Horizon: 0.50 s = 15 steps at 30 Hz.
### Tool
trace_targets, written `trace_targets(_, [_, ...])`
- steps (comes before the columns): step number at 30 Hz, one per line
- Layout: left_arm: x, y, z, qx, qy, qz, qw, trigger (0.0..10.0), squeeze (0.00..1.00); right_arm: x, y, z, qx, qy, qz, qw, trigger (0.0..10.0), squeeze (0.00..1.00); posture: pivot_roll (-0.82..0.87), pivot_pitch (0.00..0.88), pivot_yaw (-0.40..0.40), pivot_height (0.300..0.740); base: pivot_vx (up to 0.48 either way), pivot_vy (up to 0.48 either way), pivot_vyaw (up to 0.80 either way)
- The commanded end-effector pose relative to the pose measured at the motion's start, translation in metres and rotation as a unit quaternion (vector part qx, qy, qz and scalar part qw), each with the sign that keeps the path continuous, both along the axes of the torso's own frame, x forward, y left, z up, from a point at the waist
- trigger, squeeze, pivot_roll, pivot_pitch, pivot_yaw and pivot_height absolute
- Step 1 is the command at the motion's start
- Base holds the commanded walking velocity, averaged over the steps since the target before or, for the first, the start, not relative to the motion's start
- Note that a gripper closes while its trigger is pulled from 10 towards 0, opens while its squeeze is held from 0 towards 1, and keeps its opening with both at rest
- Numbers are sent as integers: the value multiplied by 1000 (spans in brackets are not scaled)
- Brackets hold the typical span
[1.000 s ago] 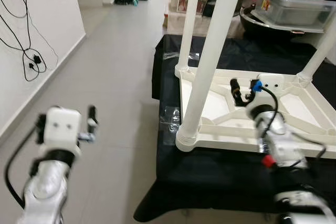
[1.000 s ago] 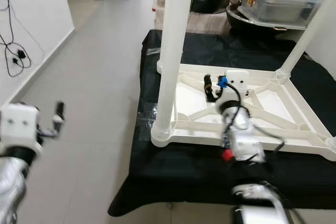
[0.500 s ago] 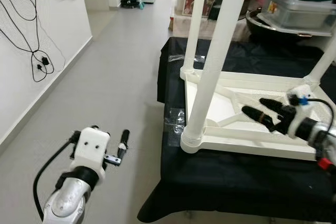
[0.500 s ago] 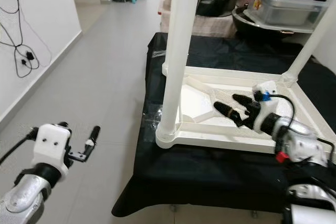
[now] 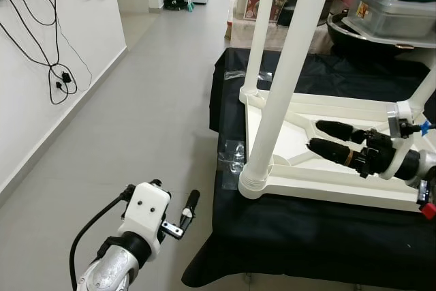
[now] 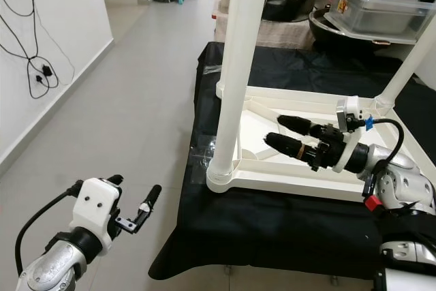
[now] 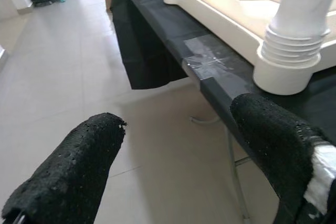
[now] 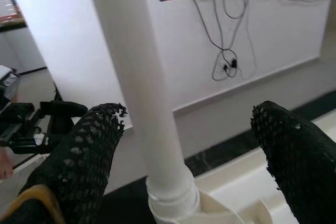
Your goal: Building children table
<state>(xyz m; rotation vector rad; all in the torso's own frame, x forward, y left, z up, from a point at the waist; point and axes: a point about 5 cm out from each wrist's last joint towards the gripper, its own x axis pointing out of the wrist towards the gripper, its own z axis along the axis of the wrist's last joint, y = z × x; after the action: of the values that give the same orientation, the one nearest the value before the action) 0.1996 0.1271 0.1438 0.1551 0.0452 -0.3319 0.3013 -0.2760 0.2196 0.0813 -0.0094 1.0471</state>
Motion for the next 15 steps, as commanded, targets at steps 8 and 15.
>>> trace_targets(8, [-6, -12, 5, -6, -10, -27, 1000, 10000, 0, 3, 29, 9, -1, -33, 47, 998, 10000, 0, 140, 81, -53, 740, 0, 0, 0])
trace_targets(15, [-12, -21, 7, -12, -9, -41, 999, 10000, 0, 2, 41, 11, -2, -35, 53, 998, 10000, 0, 137, 114, -55, 740, 0, 0, 0])
